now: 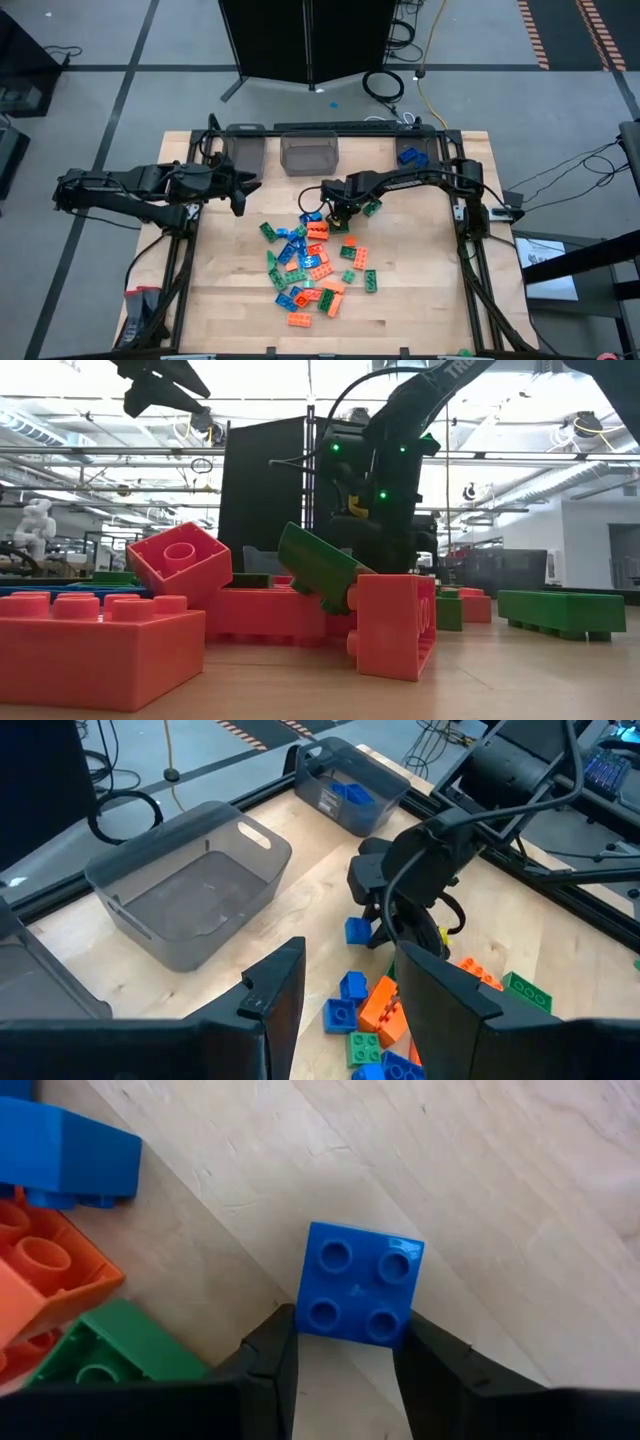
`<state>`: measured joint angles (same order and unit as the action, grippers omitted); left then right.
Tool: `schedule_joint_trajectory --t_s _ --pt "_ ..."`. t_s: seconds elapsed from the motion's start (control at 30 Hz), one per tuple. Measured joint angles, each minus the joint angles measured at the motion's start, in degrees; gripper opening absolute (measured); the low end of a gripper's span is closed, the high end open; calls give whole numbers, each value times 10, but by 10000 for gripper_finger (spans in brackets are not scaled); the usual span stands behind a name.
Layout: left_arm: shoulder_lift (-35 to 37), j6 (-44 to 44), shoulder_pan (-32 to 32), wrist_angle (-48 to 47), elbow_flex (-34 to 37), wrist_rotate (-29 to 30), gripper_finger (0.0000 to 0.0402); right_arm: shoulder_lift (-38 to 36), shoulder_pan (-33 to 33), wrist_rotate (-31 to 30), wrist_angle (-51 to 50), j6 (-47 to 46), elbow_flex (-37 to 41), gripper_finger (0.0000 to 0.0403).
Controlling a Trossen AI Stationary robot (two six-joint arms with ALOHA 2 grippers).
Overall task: Sort blocks
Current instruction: Put the blue game piece into the right black bin
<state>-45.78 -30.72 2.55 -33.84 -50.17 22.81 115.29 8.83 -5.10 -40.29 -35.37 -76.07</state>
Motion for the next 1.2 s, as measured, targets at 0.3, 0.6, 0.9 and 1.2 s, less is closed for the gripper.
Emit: schedule_joint_trajectory --t_s 0.3,0.6,0.9,1.2 --pt "0 -3 0 -3 0 0 160 -92 17 -32 -67 27 1 113" --pt "-8 -5 0 -14 0 2 160 -231 147 -106 -215 91 2 113" --pt "-27 -5 0 -14 0 2 160 -293 314 -119 -260 129 1 113" --pt "-30 -5 0 -14 0 2 160 -272 382 -113 -239 160 51 113"
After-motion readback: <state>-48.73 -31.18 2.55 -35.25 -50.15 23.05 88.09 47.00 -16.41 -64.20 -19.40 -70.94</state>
